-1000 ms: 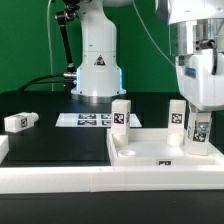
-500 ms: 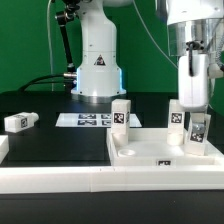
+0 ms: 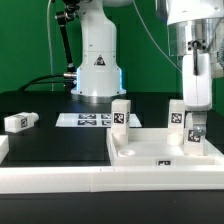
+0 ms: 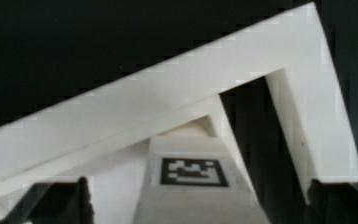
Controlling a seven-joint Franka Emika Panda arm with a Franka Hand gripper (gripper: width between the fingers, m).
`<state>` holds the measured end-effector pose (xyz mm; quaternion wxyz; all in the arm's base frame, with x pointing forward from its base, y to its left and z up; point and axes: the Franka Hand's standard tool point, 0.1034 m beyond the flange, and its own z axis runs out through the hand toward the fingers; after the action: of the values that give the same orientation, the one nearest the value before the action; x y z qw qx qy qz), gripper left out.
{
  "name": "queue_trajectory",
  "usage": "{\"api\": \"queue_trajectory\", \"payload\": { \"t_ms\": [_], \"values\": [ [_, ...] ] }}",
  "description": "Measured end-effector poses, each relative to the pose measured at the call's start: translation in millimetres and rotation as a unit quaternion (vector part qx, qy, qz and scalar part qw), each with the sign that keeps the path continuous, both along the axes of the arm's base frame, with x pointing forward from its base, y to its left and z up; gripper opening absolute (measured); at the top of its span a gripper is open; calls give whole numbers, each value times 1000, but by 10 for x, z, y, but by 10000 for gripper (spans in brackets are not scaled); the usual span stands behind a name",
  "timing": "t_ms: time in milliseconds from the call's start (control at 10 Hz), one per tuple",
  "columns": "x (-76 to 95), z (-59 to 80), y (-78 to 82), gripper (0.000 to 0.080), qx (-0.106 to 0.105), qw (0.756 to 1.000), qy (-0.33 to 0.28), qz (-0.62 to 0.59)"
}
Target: Assemble square table
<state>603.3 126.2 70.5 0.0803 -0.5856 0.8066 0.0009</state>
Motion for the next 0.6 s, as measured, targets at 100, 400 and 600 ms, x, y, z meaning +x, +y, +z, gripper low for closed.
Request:
{"api": "queue_trajectory", "payload": {
  "t_ms": [100, 400, 600],
  "values": [
    [0, -1, -4, 638, -7, 999, -5, 53],
    [1, -1, -7, 649, -22, 986, -16, 162],
    [-27, -6, -4, 649, -32, 967, -9, 254]
  ]
}}
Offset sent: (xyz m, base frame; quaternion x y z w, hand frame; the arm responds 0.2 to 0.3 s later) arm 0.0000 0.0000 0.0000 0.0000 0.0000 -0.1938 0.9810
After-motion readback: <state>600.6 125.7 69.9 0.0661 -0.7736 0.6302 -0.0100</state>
